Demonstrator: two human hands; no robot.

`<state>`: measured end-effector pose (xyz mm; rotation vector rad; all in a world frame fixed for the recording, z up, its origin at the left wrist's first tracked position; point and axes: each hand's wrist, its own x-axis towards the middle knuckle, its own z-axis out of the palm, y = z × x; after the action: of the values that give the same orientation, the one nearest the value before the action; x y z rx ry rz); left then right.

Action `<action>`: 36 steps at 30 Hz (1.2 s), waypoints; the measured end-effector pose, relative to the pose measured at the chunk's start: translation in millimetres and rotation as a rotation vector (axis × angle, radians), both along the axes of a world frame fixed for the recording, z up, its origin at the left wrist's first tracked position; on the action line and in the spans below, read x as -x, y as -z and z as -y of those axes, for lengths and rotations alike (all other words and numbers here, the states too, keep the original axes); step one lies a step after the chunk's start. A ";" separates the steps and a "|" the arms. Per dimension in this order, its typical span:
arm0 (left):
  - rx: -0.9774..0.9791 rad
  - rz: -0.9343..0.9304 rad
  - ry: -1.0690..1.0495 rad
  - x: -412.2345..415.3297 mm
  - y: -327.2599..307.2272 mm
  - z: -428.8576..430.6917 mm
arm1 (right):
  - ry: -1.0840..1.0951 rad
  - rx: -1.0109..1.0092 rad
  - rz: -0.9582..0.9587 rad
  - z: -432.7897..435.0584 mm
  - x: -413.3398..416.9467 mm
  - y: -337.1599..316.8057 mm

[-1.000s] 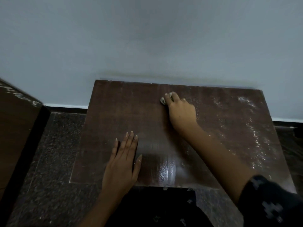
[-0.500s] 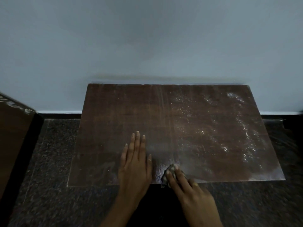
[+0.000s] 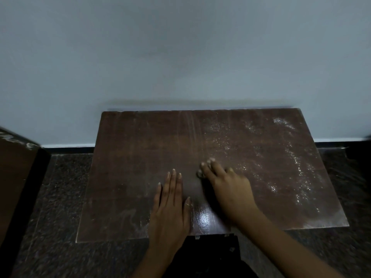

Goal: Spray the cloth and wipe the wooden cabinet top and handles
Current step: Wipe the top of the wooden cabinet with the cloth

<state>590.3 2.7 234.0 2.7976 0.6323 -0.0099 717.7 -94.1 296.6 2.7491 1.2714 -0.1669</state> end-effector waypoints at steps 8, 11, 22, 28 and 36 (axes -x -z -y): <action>0.022 0.006 0.003 -1.3 2.9 -0.3 | 0.052 -0.050 -0.008 -82.6 -92.3 10.8; 0.016 0.002 0.005 -1.3 3.0 0.2 | 0.080 -0.067 0.014 -98.6 -117.7 8.0; 0.020 0.016 0.015 -0.8 5.8 -0.4 | 0.137 -0.081 -0.054 -25.8 -48.9 11.2; 0.026 0.022 0.019 -0.1 5.3 -0.1 | 0.109 -0.096 -0.029 38.4 32.4 1.1; 0.027 0.025 -0.027 -6.8 3.7 7.1 | 0.030 -0.183 0.042 96.5 79.9 5.2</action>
<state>597.1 -4.4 230.3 2.7581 0.6590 0.0219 637.7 -190.6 291.4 2.9073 1.2964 0.0053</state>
